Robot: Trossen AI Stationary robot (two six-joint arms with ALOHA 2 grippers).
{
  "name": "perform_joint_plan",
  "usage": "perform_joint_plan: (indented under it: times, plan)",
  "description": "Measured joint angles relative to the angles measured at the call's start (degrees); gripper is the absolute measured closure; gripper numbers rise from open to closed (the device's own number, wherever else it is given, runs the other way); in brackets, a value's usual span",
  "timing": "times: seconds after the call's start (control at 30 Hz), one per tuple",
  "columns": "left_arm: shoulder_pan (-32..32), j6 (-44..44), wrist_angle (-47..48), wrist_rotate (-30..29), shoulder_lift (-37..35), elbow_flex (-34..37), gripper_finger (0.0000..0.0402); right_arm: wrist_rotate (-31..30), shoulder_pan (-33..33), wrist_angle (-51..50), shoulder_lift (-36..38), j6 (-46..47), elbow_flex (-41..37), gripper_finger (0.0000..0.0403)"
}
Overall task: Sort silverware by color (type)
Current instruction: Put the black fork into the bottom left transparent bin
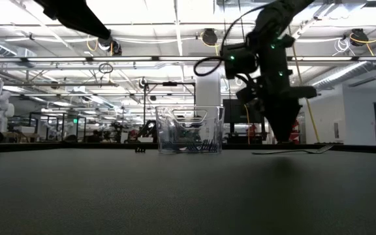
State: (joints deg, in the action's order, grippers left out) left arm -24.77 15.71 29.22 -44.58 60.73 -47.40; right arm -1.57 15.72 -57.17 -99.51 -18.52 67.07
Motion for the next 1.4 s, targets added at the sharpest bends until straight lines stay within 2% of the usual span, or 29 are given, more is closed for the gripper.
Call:
perform_joint_plan:
  times: [0.3, 0.53, 0.73, 0.87, 1.13, 1.4]
  plan:
    - [0.0, 0.28, 0.86, 0.94, 0.0, 0.02, 0.0278, -0.37, 3.92, 11.47, 12.85, 0.73, -13.9, 0.0282]
    - [0.0, 0.32, 0.82, 0.92, 0.0, 0.02, 0.0278, -4.62, 6.43, 15.38, 20.77, 1.36, -21.51, 0.0243]
    - [0.02, -0.01, -1.07, 0.61, 0.0, 0.02, 0.0278, -4.69, 8.53, 19.55, 21.05, 0.18, -25.85, 0.0217]
    - [0.04, -1.08, -2.39, 0.3, 0.0, 0.02, 0.0278, -6.36, 9.69, 21.73, 21.08, -0.55, -26.28, 0.0212]
    - [0.04, -1.6, -2.59, 0.2, 0.0, 0.02, 0.0278, -5.74, 12.65, 21.04, 18.86, -3.31, -26.27, 0.0206]
    - [0.0, -1.6, -2.85, 0.2, 0.0, 0.02, 0.0278, -0.92, 16.08, 20.58, 13.32, -4.76, -25.99, 0.0212]
